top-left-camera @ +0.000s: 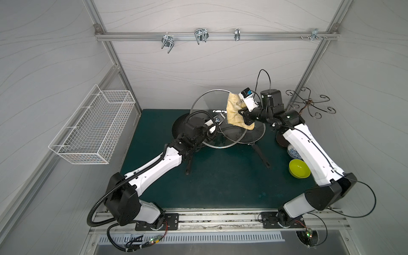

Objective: Wipe the pot lid with a cloth
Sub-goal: Wipe the pot lid.

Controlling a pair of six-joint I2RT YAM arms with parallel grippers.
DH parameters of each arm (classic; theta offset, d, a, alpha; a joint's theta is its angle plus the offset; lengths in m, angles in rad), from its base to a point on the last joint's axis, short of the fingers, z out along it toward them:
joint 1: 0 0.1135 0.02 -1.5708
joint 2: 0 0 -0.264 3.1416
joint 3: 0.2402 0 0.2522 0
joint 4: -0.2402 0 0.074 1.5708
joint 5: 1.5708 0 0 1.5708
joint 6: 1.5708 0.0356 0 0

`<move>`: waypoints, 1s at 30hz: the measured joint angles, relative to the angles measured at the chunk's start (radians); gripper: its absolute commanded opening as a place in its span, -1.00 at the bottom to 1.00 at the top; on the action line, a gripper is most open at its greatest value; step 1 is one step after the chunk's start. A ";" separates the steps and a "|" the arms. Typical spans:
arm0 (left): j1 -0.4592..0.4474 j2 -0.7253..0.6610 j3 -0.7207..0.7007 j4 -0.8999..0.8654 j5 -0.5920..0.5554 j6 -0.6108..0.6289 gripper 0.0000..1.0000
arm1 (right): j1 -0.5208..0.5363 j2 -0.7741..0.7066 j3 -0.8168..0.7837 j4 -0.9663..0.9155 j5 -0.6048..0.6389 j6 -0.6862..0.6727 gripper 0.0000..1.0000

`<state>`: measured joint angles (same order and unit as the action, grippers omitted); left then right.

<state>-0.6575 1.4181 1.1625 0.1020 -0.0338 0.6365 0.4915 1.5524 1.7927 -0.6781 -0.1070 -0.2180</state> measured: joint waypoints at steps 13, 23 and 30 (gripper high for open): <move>0.002 -0.002 0.000 -0.179 0.135 0.398 -1.00 | 0.172 0.248 0.217 -0.015 0.012 -0.063 -1.00; 0.000 -0.004 -0.027 -0.156 0.137 0.360 -1.00 | 0.184 0.283 0.230 -0.010 0.018 -0.029 -1.00; -0.005 -0.004 -0.043 -0.127 0.001 0.126 -1.00 | 0.084 0.179 0.115 0.020 0.040 0.047 -1.00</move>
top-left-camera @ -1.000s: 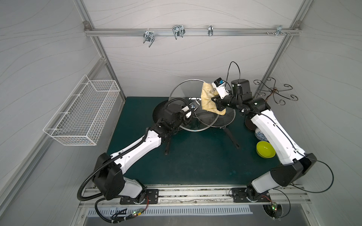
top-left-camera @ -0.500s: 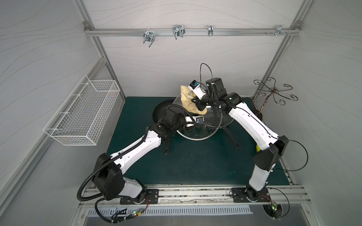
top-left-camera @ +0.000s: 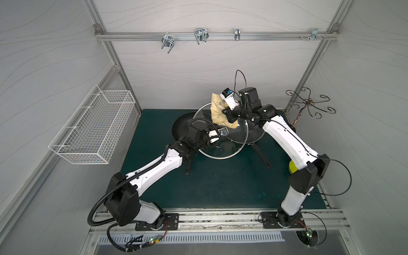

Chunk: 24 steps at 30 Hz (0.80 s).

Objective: Wipe the pot lid with a cloth
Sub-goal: Wipe the pot lid.

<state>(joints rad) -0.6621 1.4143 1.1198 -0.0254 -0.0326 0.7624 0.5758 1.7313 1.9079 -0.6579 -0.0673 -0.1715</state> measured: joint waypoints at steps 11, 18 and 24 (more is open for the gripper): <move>0.003 0.000 0.057 0.009 -0.232 -0.518 -1.00 | -0.012 -0.193 -0.269 -0.009 0.050 0.048 -1.00; 0.003 0.000 0.064 0.011 -0.267 -0.693 -1.00 | 0.095 -0.218 -0.339 -0.009 0.036 0.080 -1.00; 0.005 0.000 0.064 0.015 -0.291 -0.717 -1.00 | 0.100 -0.220 -0.340 0.006 0.027 0.108 -1.00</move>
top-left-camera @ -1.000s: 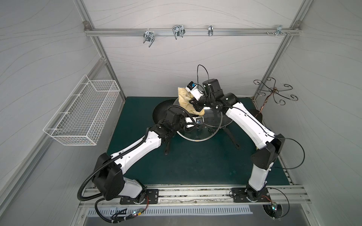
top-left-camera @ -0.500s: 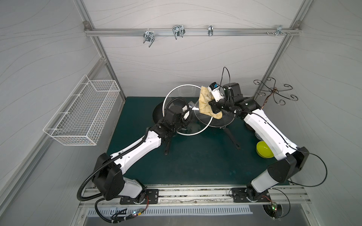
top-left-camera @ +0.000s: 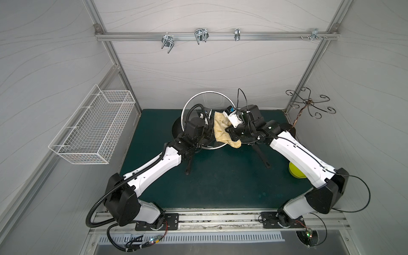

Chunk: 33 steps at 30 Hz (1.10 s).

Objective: Wipe the pot lid with a cloth
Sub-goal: Wipe the pot lid, then place the cleaning item at the center of the board.

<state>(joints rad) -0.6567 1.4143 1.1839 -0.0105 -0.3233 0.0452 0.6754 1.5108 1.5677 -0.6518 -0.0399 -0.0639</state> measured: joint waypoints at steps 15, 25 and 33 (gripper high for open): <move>0.147 -0.043 0.011 -0.182 -0.097 -0.154 -1.00 | -0.157 -0.200 -0.137 0.051 0.021 0.072 -1.00; 0.198 -0.143 0.011 -0.247 -0.157 -0.208 -1.00 | -0.086 -0.138 -0.299 0.075 0.043 0.020 -1.00; 0.199 -0.146 0.011 -0.264 -0.155 -0.205 -1.00 | 0.004 -0.010 -0.379 0.124 0.051 0.007 -1.00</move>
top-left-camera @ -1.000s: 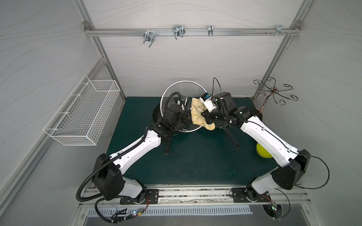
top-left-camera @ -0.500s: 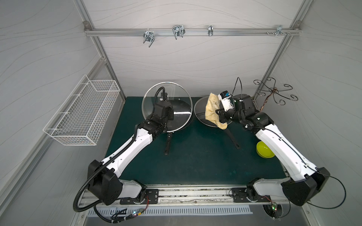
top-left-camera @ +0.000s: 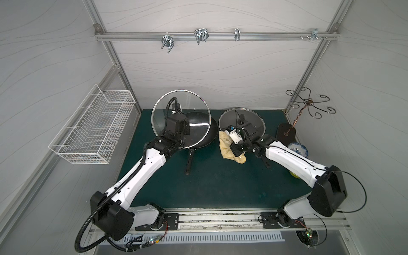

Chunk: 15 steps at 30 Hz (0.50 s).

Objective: Wipe the pot lid with a cloth
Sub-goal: Place the cleaning item at the center of the board.

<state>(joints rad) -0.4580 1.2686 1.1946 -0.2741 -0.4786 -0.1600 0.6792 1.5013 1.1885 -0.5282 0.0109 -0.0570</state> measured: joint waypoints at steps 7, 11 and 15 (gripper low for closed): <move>0.000 0.000 0.000 -0.007 0.017 0.021 -1.00 | 0.013 0.085 -0.032 0.034 0.000 0.006 -1.00; 0.000 0.000 0.000 -0.008 0.024 0.034 -1.00 | 0.013 0.140 -0.032 0.034 -0.005 0.002 -1.00; 0.001 0.000 0.000 -0.008 0.037 0.060 -1.00 | 0.013 0.199 -0.032 0.032 -0.021 0.002 -0.93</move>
<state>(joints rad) -0.4572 1.2686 1.1946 -0.2825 -0.4419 -0.0998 0.6926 1.7004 1.1564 -0.4957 -0.0105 -0.0551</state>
